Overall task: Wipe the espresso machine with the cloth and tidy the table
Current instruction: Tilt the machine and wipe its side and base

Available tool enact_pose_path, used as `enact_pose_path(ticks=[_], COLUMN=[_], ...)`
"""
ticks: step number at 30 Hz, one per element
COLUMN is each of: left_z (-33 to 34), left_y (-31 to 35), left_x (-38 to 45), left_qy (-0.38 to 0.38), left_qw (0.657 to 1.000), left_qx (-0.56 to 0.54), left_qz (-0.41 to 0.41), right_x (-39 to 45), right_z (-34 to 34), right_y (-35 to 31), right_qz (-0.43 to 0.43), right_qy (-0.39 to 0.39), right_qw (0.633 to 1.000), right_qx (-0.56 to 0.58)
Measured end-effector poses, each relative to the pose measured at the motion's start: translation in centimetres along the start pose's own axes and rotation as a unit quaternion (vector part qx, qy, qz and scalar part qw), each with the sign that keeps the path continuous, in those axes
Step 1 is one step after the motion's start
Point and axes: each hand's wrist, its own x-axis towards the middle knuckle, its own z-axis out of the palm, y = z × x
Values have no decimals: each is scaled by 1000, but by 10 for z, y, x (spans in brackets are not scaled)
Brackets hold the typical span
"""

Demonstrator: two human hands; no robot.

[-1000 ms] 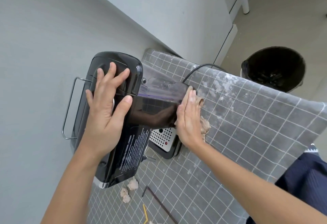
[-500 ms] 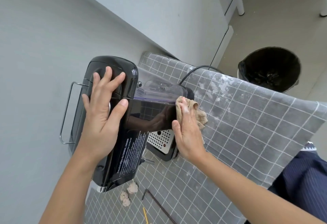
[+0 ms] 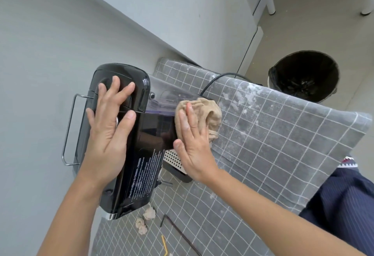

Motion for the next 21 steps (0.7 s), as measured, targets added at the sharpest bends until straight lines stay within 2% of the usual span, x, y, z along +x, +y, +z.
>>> enact_pose_path(ticks=[2, 7, 11, 16, 19, 21], left_z=[0, 0, 0, 1, 0, 0], left_y=[-1, -3, -3, -2, -4, -6], left_x=[1, 1, 0, 0, 1, 1], left_qy=[1, 1, 3, 2, 1, 1], left_qw=[1000, 1000, 1000, 1000, 1000, 1000], left_qx=[-2, -5, 0, 7, -3, -6], left_qz=[-3, -5, -1, 0, 4, 10], right_x=[1, 0, -17, -70, -88, -94], right_z=[5, 6, 9, 21, 8, -11], right_y=[10, 19, 9, 3, 10, 10], right_qz=[24, 185, 220, 256, 223, 176], right_qy=[12, 39, 10, -134, -227, -252], right_qw=[999, 975, 968, 953, 948, 951], right_qx=[21, 114, 123, 85, 21, -7])
